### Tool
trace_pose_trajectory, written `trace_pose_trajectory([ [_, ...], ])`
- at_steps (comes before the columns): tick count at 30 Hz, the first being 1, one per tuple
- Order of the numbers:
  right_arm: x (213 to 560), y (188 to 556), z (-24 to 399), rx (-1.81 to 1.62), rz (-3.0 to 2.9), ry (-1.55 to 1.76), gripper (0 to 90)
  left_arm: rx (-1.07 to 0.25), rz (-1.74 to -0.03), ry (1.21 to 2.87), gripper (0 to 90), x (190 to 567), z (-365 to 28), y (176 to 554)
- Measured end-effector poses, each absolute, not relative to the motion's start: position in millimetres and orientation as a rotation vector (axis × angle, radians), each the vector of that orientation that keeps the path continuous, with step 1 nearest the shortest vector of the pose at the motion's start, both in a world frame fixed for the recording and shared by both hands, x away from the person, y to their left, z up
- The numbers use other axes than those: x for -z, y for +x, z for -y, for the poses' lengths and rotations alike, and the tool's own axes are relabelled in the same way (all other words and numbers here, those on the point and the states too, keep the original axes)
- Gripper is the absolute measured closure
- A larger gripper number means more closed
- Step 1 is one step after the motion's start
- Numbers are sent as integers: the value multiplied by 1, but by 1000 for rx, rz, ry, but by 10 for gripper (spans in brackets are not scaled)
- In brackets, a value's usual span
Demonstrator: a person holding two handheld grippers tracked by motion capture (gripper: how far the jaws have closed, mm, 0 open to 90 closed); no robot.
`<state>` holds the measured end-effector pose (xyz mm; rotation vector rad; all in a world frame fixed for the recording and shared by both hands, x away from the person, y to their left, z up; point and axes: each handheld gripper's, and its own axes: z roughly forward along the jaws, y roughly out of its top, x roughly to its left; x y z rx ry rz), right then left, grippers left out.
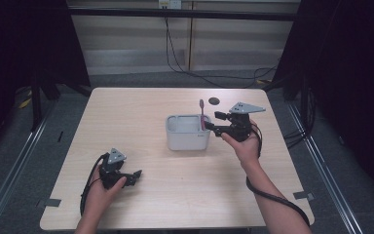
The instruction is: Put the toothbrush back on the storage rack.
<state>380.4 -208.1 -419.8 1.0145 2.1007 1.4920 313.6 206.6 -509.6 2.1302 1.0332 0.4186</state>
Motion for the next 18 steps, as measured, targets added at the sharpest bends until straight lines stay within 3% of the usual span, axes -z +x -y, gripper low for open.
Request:
trace_pose_trajectory([
  [18, 422, 369, 228, -1425, -2164, 1025, 271, -418, -1033, 2130, 133, 510, -207, 314],
])
